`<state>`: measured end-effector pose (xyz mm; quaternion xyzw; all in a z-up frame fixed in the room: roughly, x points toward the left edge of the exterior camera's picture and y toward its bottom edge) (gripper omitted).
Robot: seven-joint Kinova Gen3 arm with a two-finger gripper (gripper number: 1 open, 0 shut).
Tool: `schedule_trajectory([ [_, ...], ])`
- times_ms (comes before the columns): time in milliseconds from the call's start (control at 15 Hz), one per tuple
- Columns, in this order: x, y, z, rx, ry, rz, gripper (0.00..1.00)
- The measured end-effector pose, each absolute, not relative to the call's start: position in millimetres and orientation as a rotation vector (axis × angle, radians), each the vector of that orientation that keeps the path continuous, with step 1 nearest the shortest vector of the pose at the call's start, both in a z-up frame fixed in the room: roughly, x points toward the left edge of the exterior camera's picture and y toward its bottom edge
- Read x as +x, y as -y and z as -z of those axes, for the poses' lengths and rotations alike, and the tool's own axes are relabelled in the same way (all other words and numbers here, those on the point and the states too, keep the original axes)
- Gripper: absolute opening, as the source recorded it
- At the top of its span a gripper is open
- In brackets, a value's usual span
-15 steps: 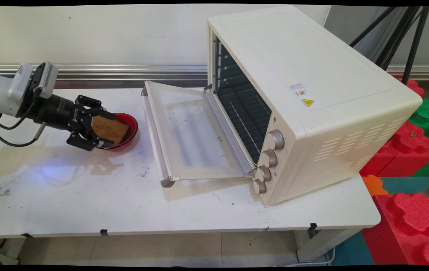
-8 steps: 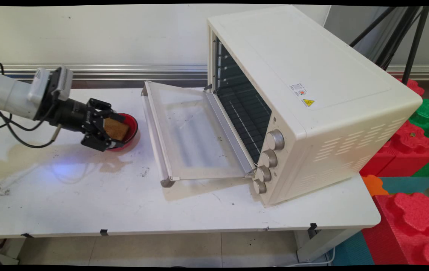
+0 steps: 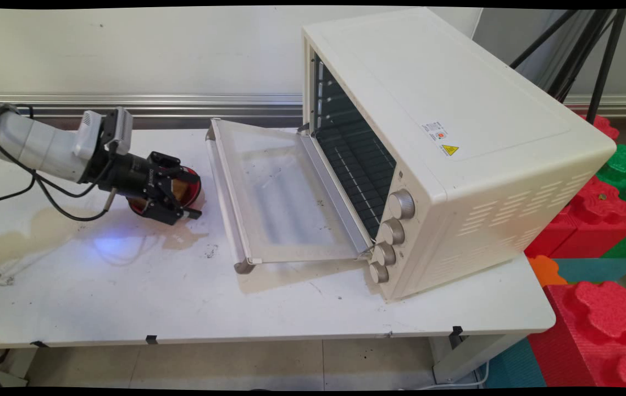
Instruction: Close the oven
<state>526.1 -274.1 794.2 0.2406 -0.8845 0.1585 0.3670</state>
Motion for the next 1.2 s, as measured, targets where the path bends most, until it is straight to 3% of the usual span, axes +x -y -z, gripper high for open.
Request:
schedule_trajectory([
  [467,518,279,-782,0.627,2.262,-0.401,1.00],
  [533,517,279,-781,0.626,2.260,-0.401,0.00],
  [1200,513,282,-776,0.622,2.245,-0.404,0.00],
])
